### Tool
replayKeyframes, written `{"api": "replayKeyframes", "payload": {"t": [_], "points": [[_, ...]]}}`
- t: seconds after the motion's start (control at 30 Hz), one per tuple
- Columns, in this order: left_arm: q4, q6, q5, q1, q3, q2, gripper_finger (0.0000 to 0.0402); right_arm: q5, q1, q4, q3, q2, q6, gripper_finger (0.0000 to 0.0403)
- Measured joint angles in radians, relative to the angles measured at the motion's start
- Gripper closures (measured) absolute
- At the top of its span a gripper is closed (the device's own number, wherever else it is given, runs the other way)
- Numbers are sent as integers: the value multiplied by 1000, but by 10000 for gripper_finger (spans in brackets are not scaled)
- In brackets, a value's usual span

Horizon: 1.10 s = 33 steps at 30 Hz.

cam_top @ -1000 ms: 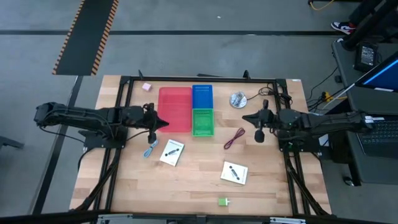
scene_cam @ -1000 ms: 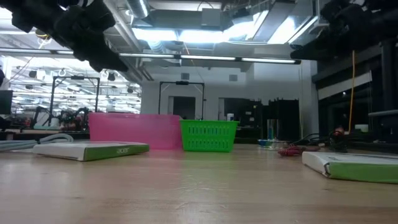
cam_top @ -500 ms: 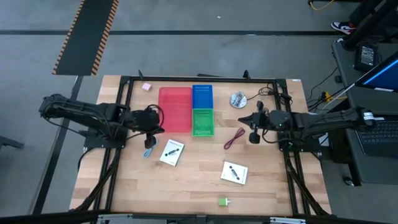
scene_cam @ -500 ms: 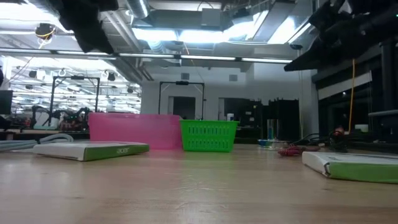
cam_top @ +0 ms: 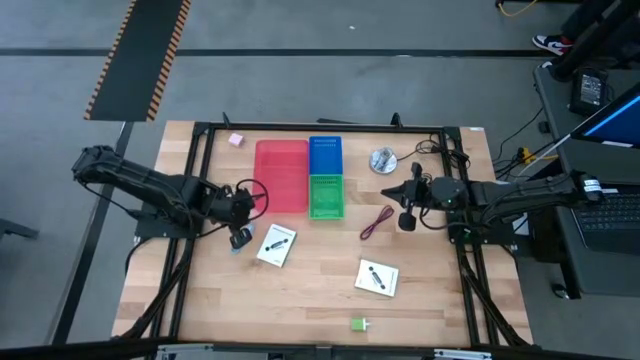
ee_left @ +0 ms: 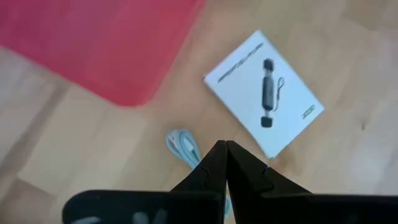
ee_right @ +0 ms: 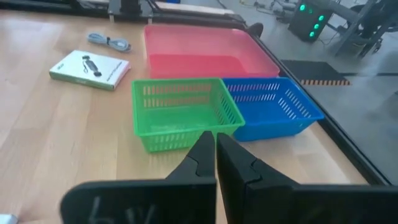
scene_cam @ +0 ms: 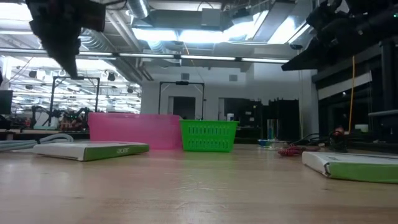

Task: Pick and place items into bin
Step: Put the light blue charger cable into the red bin

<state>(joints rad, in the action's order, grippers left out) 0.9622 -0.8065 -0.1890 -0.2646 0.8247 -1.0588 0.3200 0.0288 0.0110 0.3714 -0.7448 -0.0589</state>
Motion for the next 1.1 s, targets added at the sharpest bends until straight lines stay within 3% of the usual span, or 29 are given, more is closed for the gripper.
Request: {"api": "replayKeyframes", "payload": {"t": [0.67, 0.87, 1.1], "points": [[7, -301, -2, -97, -87, -87, 278, 0, 0, 7, 0, 0, -2, 402], [6, -362, -48, -123, -87, -163, 267, 0, 0, 6, 0, 0, -2, 402], [6, -437, -13, -134, -87, -270, 267, 0, 0, 6, -1, 0, -2, 402]]}}
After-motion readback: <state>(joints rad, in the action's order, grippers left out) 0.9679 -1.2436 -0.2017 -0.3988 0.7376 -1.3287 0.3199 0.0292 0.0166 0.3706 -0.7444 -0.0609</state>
